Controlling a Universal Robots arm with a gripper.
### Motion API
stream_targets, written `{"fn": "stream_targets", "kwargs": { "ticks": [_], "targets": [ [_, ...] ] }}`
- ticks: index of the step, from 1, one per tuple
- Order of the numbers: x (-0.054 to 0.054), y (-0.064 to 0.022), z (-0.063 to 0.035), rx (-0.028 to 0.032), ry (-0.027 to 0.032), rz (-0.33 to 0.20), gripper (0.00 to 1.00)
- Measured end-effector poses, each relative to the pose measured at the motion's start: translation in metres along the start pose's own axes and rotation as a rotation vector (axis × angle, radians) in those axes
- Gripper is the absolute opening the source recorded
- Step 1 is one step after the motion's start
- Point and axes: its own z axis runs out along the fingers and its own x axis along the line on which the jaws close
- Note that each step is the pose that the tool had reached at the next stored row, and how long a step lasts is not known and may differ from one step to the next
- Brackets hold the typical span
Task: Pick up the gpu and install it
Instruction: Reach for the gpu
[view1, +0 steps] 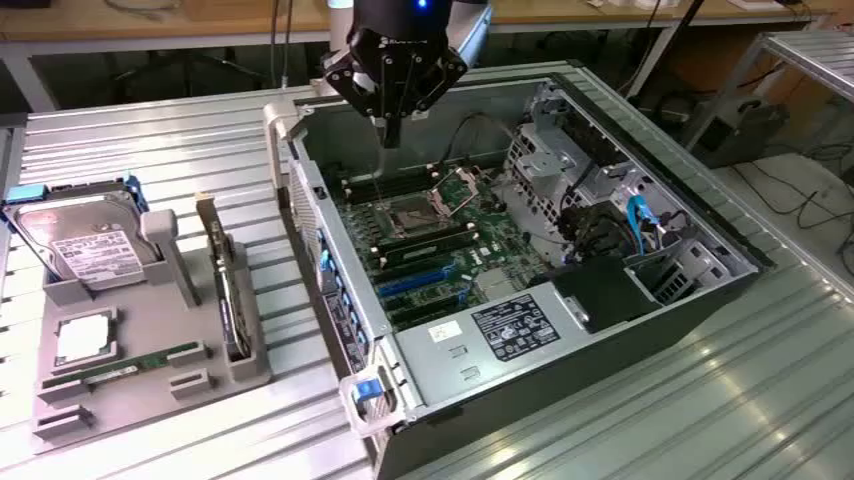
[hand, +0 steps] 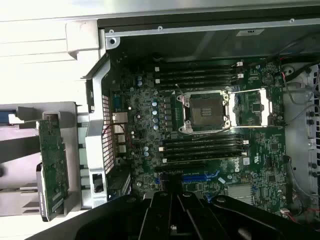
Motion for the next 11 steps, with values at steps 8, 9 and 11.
{"fn": "stream_targets", "kwargs": {
  "ticks": [8,9,11],
  "targets": [
    [0.0,0.0,0.0,0.0,0.0,0.0,0.11],
    [0.0001,0.0,0.0,0.0,0.0,0.0,0.11],
    [0.0048,-0.0006,-0.0002,0.0002,0.0001,0.0,0.11]
  ]
}}
